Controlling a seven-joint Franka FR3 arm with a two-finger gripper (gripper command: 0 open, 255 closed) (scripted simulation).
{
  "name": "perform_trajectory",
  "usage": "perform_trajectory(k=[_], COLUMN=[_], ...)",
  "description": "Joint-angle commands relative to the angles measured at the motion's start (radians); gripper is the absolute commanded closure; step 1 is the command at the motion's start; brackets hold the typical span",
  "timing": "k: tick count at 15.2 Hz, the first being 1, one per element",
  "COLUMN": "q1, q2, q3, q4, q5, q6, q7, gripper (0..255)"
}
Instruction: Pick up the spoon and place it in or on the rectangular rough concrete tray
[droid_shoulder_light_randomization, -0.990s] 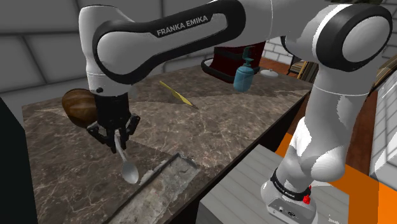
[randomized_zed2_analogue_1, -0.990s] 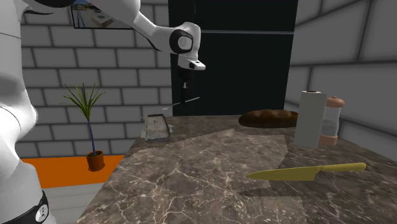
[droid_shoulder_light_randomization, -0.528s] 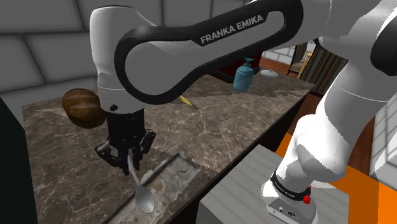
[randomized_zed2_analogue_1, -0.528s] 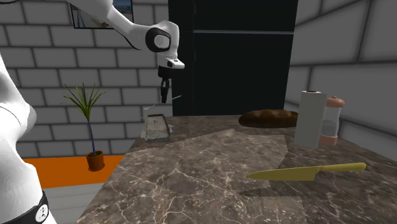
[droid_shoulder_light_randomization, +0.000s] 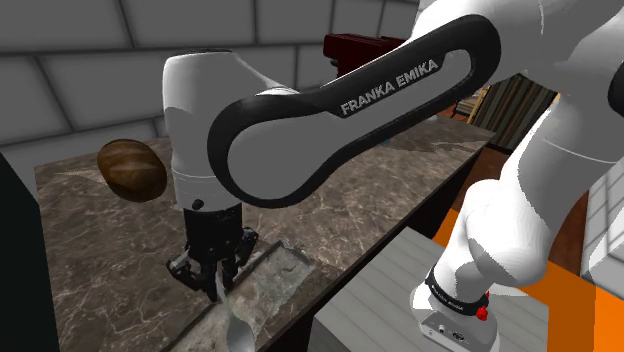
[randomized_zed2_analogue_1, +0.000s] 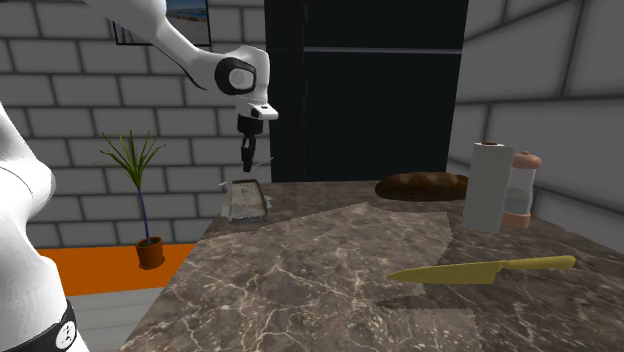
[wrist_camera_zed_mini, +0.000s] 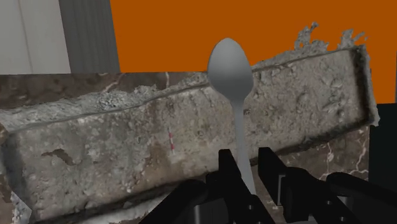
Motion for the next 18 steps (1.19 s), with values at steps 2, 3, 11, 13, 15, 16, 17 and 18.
perform_trajectory(k=[2,3,11,13,15,16,17,18], q1=[0.002,0.002,0.006,0.006,0.006,0.006,0.006,0.006], q2=[0.018,0.025,0.064,0.064,0.064,0.063,0.063,0.063], q3=[0.004,0.005,0.01,0.01,0.01,0.01,0.01,0.01], q4=[-0.026,-0.033,-0.071,-0.071,-0.071,-0.071,-0.071,-0.071], q5=[-0.004,-0.006,-0.017,-0.017,-0.017,-0.017,-0.017,-0.017], q6=[0.043,0.057,0.13,0.13,0.13,0.129,0.129,0.129], q7=[-0.002,-0.003,-0.004,-0.004,-0.004,-0.004,-0.004,-0.004], gripper=[255,255,255,255,255,255,0,0])
